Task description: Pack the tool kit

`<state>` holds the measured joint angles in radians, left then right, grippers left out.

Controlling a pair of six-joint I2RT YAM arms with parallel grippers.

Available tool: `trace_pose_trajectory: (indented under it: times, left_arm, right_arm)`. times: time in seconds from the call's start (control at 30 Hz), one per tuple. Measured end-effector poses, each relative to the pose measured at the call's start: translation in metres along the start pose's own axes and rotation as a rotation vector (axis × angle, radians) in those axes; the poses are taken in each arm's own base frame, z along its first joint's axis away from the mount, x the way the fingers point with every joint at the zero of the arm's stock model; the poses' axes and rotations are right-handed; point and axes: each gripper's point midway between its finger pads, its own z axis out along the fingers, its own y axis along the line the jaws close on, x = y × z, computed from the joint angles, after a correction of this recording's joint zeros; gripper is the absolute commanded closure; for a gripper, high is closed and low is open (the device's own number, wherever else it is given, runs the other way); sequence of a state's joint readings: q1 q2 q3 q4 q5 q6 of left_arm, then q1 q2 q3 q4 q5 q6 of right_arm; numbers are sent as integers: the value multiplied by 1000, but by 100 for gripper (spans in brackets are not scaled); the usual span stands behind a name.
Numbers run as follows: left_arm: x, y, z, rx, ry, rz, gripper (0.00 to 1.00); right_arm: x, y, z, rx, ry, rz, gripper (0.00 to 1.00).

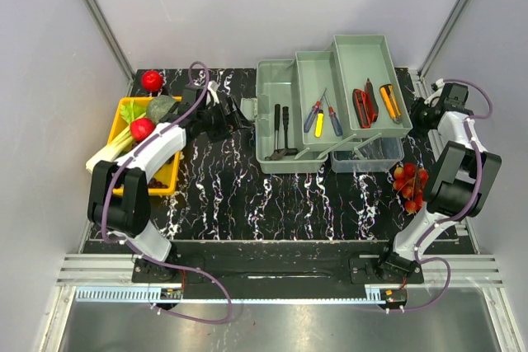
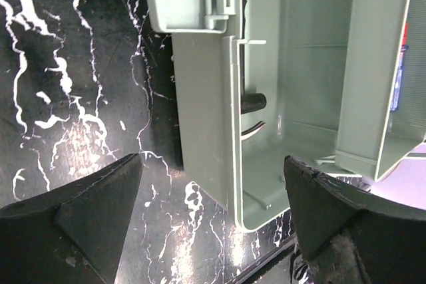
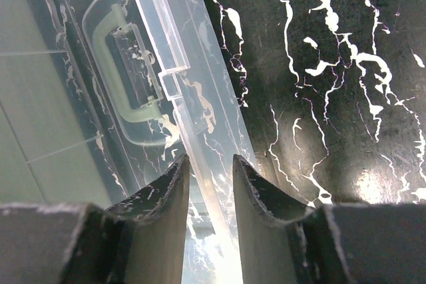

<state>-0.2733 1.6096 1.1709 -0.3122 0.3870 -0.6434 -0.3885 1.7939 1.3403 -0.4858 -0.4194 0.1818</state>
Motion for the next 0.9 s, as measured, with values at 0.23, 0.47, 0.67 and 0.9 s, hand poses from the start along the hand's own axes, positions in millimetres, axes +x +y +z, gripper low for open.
trace_pose_trajectory:
  times: [0.23, 0.47, 0.67, 0.9]
  left_arm:
    - [-7, -1, 17, 34, -16, -11, 20]
    - [-6, 3, 31, 49, -9, -23, 22]
    - [-5, -4, 33, 102, 2, -17, 27]
    - [2, -3, 38, 121, 32, -24, 34]
  right_arm:
    - [-3, 3, 3, -21, -9, 0, 68]
    - [-1, 6, 12, -60, 4, 33, 63]
    - [5, 4, 16, -55, 9, 58, 70]
    - [3, 4, 17, -62, -8, 34, 96]
